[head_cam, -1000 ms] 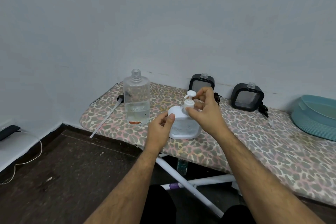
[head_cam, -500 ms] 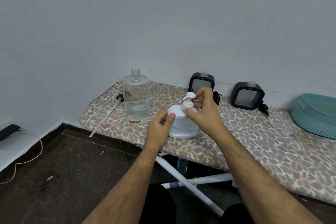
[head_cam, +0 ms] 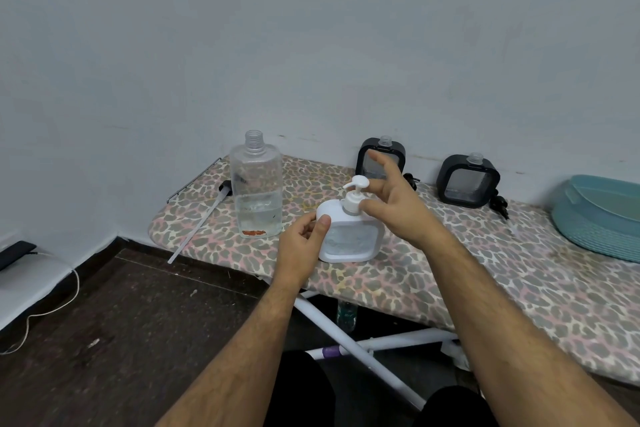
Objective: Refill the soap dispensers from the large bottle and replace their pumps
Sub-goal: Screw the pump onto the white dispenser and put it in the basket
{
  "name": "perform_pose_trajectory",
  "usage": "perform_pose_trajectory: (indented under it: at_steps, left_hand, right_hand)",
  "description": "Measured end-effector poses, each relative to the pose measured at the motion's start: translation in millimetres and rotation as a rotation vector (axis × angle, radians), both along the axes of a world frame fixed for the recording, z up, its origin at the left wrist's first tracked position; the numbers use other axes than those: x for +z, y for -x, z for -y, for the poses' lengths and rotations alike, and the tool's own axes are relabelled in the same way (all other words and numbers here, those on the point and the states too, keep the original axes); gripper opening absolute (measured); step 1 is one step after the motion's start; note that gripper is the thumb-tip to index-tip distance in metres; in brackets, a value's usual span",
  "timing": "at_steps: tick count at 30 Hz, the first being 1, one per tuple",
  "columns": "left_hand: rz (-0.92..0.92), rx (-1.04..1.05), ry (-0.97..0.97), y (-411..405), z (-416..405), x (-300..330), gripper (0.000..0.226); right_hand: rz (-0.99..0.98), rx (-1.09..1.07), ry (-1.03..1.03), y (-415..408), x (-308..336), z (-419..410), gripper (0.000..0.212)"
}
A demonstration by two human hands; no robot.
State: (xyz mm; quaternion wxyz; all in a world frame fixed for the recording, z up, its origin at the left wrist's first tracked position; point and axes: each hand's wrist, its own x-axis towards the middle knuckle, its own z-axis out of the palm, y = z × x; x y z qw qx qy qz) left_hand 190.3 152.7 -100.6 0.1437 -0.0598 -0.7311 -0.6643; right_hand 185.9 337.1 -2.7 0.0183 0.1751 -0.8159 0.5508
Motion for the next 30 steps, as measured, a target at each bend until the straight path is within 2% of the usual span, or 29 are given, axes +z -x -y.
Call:
perform_pose_trajectory:
  at_steps: [5, 11, 13, 18, 24, 27, 30]
  left_hand:
    - [-0.014, -0.009, 0.002, -1, -1, 2, 0.055]
    - [-0.016, -0.011, 0.001, -3, -1, 4, 0.038]
    - [-0.017, -0.013, -0.004, -3, -1, 4, 0.038]
    - [-0.017, -0.002, -0.002, -2, 0, 4, 0.048]
    - [-0.015, -0.005, 0.004, -2, -1, 1, 0.045]
    - [-0.015, 0.0, 0.014, -1, 0, 1, 0.038]
    - [-0.014, 0.0, 0.011, -1, 0, 1, 0.042]
  right_hand:
    - [-0.027, -0.065, -0.061, 3, 2, 1, 0.082]
    - [-0.169, -0.227, -0.179, 3, -6, 11, 0.085]
    - [-0.139, -0.191, -0.169, 2, -6, 12, 0.087]
    - [0.007, -0.016, 0.029, -1, 1, 6, 0.087]
    - [-0.048, -0.144, -0.063, 2, -3, 6, 0.088]
    - [-0.017, -0.068, -0.038, 1, -5, 5, 0.089]
    - [-0.006, -0.026, 0.038, 1, -5, 2, 0.085]
